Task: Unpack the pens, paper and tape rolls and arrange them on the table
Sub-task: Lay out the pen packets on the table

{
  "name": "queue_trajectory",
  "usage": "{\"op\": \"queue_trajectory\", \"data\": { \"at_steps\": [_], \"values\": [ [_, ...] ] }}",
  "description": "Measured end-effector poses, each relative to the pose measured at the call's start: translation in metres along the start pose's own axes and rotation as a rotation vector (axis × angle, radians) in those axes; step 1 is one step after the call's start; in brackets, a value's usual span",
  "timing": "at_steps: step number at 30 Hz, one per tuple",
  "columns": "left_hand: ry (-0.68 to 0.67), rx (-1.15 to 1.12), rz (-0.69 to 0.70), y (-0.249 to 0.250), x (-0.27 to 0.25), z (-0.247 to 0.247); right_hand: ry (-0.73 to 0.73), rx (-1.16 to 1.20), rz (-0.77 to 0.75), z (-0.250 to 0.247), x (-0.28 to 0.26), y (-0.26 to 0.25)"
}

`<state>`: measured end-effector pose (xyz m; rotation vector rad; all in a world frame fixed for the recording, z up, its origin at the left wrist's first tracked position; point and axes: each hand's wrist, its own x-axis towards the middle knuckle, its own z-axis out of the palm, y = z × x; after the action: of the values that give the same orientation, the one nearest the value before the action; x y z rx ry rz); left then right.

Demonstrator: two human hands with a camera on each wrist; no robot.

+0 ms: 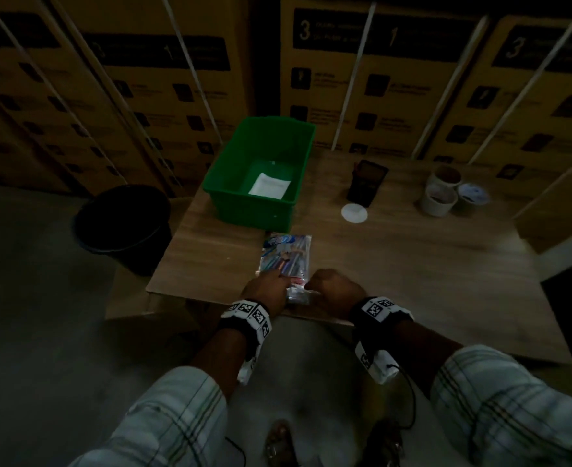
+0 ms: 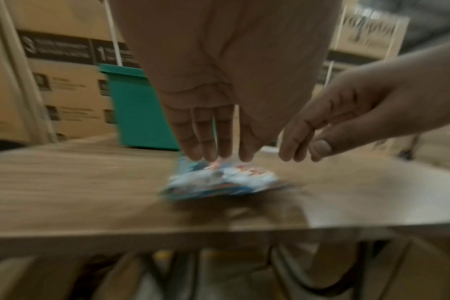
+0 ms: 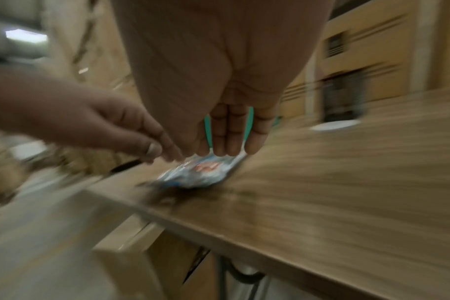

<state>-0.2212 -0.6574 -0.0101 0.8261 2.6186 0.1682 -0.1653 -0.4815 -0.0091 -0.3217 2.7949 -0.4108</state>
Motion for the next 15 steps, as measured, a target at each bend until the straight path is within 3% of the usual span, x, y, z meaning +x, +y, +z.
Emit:
{"op": "queue_trajectory", "data": {
  "at_steps": [7,15],
  "values": [
    [-0.022,-0.057,0.101,0.095,0.015,-0.001,0.028,0.002,0.195,-0.019,-0.096,0.061],
    [-0.034,-0.108,0.336,0.284,0.016,0.029,0.109,0.051,0.434,-0.012,-0.270,0.156]
  ]
}}
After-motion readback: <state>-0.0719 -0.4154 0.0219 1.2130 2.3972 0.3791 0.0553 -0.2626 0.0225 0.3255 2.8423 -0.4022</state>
